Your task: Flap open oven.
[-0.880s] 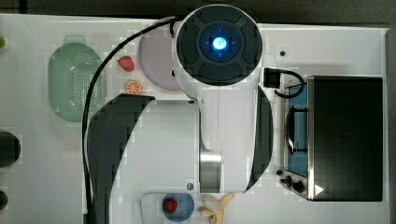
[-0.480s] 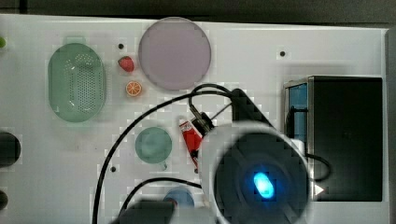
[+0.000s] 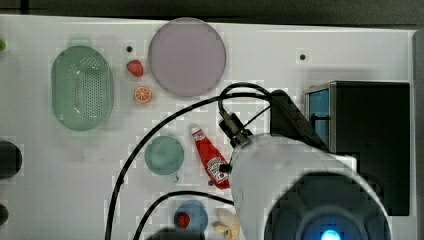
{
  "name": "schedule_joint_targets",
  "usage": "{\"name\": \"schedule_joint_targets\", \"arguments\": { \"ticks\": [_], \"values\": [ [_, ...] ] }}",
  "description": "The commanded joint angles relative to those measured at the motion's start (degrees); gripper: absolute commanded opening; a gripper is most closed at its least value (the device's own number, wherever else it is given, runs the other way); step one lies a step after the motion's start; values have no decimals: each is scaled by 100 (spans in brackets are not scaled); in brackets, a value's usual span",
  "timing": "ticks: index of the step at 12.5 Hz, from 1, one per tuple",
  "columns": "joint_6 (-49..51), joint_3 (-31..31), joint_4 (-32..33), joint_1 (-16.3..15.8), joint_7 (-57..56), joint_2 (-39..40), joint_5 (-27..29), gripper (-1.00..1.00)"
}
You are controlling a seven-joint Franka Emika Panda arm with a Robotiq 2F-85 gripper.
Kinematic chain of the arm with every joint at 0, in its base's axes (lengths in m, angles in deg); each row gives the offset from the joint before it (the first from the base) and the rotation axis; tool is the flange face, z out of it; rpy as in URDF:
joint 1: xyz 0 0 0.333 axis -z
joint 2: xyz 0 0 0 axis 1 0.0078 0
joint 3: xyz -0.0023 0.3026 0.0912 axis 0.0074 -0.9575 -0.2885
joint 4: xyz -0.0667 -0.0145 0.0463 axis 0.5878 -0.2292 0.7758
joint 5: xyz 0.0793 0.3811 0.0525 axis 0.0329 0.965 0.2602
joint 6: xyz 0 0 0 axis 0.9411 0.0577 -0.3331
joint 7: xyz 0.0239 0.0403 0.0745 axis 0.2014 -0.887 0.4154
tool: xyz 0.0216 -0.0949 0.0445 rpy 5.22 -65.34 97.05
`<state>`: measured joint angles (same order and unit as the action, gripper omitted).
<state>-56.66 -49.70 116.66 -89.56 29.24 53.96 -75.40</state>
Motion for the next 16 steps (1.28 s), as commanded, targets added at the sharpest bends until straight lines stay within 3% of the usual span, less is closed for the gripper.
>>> {"name": "schedule_joint_targets", "arguments": {
  "ticks": [1, 3, 4, 7, 10, 16],
  "values": [
    [86, -17, 92, 68, -180, 117, -9, -9],
    [86, 24, 135, 89, -181, 119, -10, -56],
    [85, 73, 180, 112, -186, 126, -12, -65],
    [54, 324, 325, 197, -960, 180, -14, -65],
    [-169, 758, 463, 315, -2773, 357, -19, -65],
    [-1546, 1660, 819, 451, -6640, 948, -19, -65]
  ]
}}
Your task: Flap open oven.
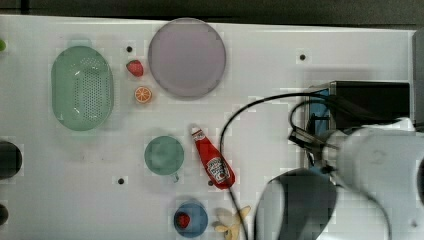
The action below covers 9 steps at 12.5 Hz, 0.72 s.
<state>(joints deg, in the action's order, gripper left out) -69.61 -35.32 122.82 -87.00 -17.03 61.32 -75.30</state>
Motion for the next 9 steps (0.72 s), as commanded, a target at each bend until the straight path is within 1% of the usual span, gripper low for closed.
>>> {"name": "schedule_joint_targets", "arguments": {
  "ticks": [1, 2, 5, 9],
  "values": [
    [-490, 339, 257, 198, -2401, 346, -28, -65],
    [-747, 441, 310, 203, -2593, 499, -28, -65],
    [-1391, 640, 470, 213, -2630, 963, -28, -65],
    [-2227, 667, 695, 263, -2631, 1495, -28, -65]
  ]
}}
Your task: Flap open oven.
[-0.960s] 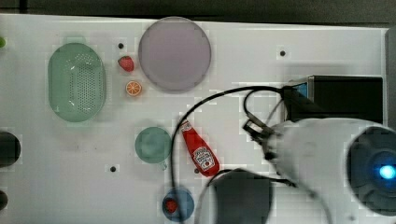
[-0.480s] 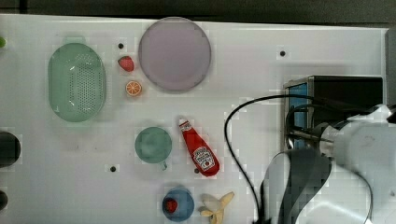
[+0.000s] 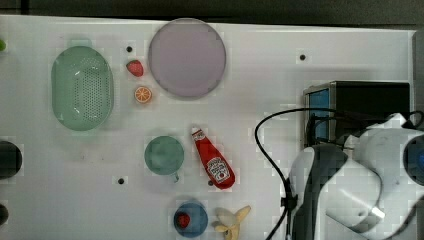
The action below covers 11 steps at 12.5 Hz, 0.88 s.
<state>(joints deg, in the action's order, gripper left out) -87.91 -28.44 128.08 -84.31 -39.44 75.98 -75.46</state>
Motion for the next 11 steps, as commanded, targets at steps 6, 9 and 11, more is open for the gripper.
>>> {"name": "schedule_joint_targets", "arguments": {
  "ticks": [6, 9, 11],
  "values": [
    [-1084, -66, 364, -32, -388, 516, -13, -65],
    [-1159, -140, 404, -149, -294, 567, -240, -65],
    [-1156, -150, 432, -304, 126, 566, -732, -65]
  ]
}}
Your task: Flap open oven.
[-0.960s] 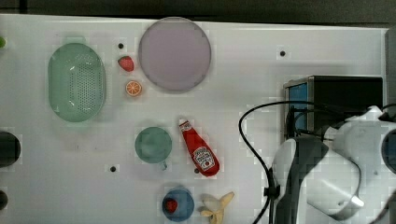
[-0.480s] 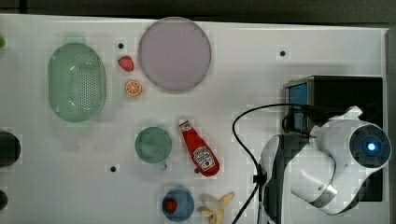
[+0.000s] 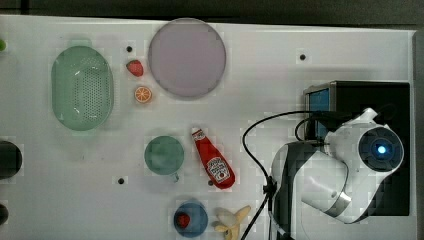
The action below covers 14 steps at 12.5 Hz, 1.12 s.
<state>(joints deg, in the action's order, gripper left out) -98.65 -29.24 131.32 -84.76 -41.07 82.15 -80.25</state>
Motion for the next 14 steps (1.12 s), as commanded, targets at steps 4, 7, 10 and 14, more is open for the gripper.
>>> {"name": "schedule_joint_targets", "arguments": {
  "ticks": [4, 7, 10, 14],
  "values": [
    [-79, -144, 239, -557, 1653, -50, -1428, -65],
    [-78, -323, 407, -726, 2269, -45, -1805, -65],
    [-79, -566, 520, -862, 3024, 97, -2331, -65],
    [-55, -879, 523, -1055, 4350, 536, -3022, -65]
  ]
}}
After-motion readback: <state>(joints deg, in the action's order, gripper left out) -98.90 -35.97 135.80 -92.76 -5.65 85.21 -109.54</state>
